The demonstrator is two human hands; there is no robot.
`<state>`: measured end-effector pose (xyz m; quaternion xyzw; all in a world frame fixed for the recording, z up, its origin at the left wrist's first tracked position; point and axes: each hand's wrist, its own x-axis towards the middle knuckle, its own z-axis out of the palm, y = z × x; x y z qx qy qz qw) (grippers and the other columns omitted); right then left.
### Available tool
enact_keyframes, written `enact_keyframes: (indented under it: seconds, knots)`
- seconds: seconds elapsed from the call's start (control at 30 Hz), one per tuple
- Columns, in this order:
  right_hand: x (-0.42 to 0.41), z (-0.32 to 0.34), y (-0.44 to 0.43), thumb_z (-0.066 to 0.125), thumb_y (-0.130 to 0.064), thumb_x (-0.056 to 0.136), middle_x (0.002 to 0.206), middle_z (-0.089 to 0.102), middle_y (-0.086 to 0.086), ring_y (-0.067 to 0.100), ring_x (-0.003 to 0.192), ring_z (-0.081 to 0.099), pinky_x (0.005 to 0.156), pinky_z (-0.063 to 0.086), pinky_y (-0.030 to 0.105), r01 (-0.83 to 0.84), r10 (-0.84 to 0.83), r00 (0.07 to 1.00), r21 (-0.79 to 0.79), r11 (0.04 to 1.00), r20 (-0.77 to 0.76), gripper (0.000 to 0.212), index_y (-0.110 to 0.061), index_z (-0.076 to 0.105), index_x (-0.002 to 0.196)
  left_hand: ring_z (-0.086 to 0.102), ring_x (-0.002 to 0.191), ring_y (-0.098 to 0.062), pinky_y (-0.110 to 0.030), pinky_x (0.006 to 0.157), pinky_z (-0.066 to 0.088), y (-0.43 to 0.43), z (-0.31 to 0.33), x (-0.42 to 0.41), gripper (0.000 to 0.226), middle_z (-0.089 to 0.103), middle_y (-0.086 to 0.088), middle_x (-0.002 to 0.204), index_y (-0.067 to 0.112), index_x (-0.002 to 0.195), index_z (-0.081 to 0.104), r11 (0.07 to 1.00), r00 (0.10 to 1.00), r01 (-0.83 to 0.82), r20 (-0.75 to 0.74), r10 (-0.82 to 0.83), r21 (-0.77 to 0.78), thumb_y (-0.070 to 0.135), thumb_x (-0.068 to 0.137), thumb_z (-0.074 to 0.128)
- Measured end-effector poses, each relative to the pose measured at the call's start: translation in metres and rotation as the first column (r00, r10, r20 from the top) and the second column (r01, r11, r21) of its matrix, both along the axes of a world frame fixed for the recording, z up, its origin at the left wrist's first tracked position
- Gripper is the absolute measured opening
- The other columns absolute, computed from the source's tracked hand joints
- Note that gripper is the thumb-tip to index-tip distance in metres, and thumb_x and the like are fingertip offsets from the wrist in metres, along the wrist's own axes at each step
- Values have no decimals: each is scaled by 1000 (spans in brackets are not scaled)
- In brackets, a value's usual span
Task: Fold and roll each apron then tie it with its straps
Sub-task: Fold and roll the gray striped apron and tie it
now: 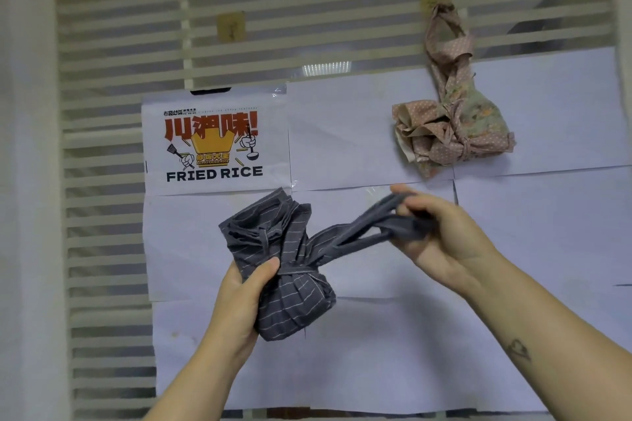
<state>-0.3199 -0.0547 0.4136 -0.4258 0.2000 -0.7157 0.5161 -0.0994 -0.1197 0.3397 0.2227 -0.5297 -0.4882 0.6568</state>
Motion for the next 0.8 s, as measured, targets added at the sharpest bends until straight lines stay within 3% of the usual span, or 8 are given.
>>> enact_keyframes:
  seconds: [0.07,0.13,0.23,0.3,0.4,0.53,0.67,0.8]
  knots:
    - [3,15,6,44,-1,91,59,61,3,8,45,52,50,49,16,-74,74,997,-74,995,2,21,-7,63,96,69,100,-25,-28,72,58,-4,-9,-10,39,69,-11,114,9,121,58,995,993,90,-84,-87,33,13,82,64]
    - [2,30,8,46,0,93,55,58,-4,6,37,35,49,44,18,3,-51,951,-158,987,-304,21,-10,62,102,67,105,-27,-31,76,58,-2,-18,-19,50,67,-14,119,7,125,56,966,967,242,-101,-233,92,13,78,73]
    - [-1,54,10,51,-2,94,50,46,-17,6,44,31,57,46,20,29,-235,593,-270,962,-771,22,-13,61,111,67,97,-24,-39,77,55,4,-27,-26,69,67,-8,119,11,136,47,916,942,329,-10,-336,229,13,74,75]
    - [-1,69,11,56,-6,94,51,47,-19,7,48,36,62,48,17,-17,-245,336,-266,964,-910,22,-13,62,113,56,112,-20,-44,93,41,-2,-23,-25,99,48,-2,138,23,151,20,947,983,144,69,-170,286,19,71,79]
    - [3,83,11,60,-9,92,57,57,-16,4,49,45,59,46,17,-46,-253,110,-259,965,-961,20,-11,64,111,26,140,-10,-32,107,25,2,13,-38,110,23,12,152,36,150,6,996,954,-82,293,65,46,48,68,77]
    - [-5,98,15,63,-10,90,57,61,-17,1,49,50,52,41,11,-29,-304,-6,-304,952,-953,17,-10,65,107,52,121,0,-17,95,41,17,77,-88,62,62,14,126,28,134,47,924,824,303,551,-132,-232,44,80,72]
    - [-44,122,24,71,-9,83,70,67,-10,3,61,62,58,49,15,75,-359,55,-354,932,-932,17,-10,66,98,67,95,-16,-28,93,50,19,125,-131,18,73,-6,98,7,105,69,899,828,374,518,-213,-228,13,90,61]
    - [-97,152,32,73,5,74,96,68,15,23,86,68,80,56,31,70,-162,396,-146,987,-904,35,-12,58,100,65,72,-13,-25,75,52,13,170,-150,22,69,-9,87,2,109,65,828,804,541,380,-457,-149,1,89,57]
